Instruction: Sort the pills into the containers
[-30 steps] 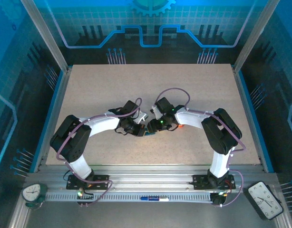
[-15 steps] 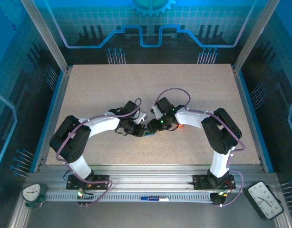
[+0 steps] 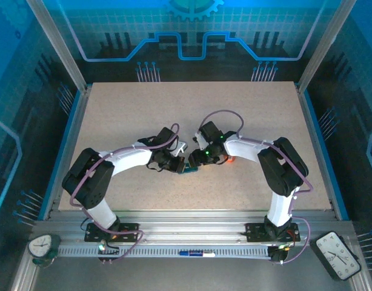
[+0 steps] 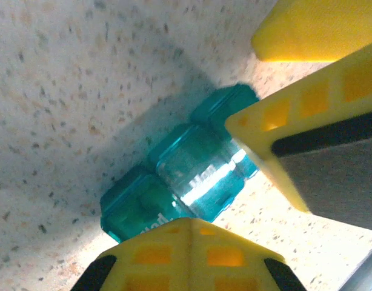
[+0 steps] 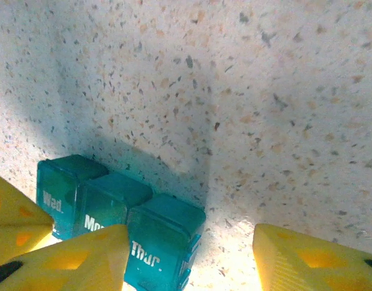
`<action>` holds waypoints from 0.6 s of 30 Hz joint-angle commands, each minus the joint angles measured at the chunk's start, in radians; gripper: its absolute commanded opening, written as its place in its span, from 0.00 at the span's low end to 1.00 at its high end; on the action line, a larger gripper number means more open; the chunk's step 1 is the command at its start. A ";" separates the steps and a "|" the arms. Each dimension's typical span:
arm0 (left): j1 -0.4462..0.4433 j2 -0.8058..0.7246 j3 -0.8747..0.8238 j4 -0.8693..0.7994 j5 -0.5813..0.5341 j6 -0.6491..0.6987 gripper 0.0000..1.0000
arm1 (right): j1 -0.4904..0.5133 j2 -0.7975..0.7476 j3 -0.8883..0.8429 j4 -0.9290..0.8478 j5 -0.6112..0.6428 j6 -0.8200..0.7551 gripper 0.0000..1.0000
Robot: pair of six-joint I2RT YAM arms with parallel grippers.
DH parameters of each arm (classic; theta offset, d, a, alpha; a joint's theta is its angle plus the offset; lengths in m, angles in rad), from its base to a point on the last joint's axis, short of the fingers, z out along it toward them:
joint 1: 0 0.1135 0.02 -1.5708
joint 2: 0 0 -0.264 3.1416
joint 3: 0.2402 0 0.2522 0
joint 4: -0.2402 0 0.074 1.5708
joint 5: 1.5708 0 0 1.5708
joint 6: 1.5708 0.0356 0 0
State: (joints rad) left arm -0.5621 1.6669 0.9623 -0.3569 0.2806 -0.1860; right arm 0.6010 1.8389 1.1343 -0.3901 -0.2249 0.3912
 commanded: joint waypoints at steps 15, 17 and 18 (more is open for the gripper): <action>0.137 -0.372 0.057 0.154 -0.198 0.038 0.05 | -0.223 -0.320 0.219 -0.161 -0.040 -0.046 0.76; 0.188 -0.415 0.053 0.164 -0.209 0.047 0.18 | -0.291 -0.375 0.215 -0.167 -0.045 -0.060 0.81; 0.208 -0.431 0.052 0.168 -0.215 0.058 0.32 | -0.322 -0.395 0.211 -0.168 -0.044 -0.063 0.83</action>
State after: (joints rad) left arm -0.4026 1.2888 1.0084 -0.2253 0.1127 -0.1574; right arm 0.3447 1.5028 1.3296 -0.5037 -0.2550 0.3553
